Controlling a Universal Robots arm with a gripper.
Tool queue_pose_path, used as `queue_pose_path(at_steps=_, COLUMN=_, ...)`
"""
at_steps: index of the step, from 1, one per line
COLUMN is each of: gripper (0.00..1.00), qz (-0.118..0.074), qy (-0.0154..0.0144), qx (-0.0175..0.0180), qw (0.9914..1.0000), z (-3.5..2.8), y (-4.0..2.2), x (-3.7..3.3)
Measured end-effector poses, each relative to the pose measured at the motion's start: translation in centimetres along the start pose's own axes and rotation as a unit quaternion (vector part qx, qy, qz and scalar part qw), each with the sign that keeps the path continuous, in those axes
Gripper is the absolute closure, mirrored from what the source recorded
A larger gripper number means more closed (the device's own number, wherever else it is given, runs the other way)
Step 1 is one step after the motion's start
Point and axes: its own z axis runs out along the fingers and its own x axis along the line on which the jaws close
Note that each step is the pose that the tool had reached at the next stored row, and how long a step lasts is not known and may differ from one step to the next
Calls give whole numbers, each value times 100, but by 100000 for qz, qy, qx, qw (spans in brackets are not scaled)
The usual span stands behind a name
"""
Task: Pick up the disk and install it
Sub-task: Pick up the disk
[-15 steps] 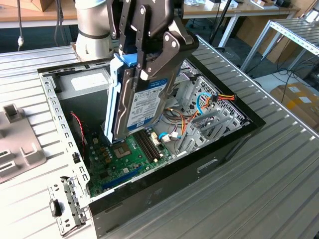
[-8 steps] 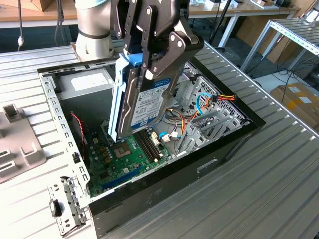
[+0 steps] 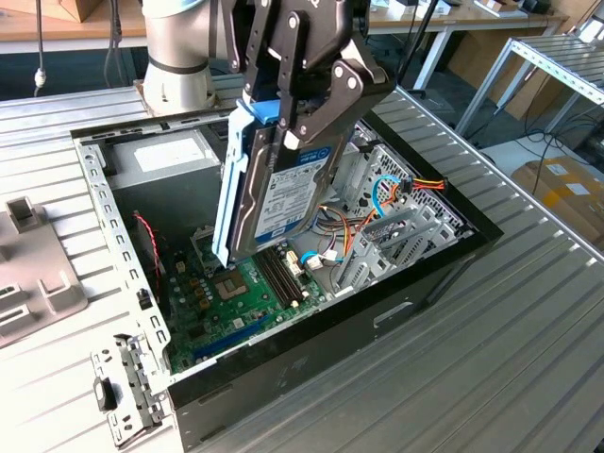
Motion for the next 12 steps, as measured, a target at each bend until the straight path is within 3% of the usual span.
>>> queue_pose_path(at_steps=12, gripper=63, qz=-1, qy=-2, qx=-2, qw=100000, z=-1, y=-138, x=19)
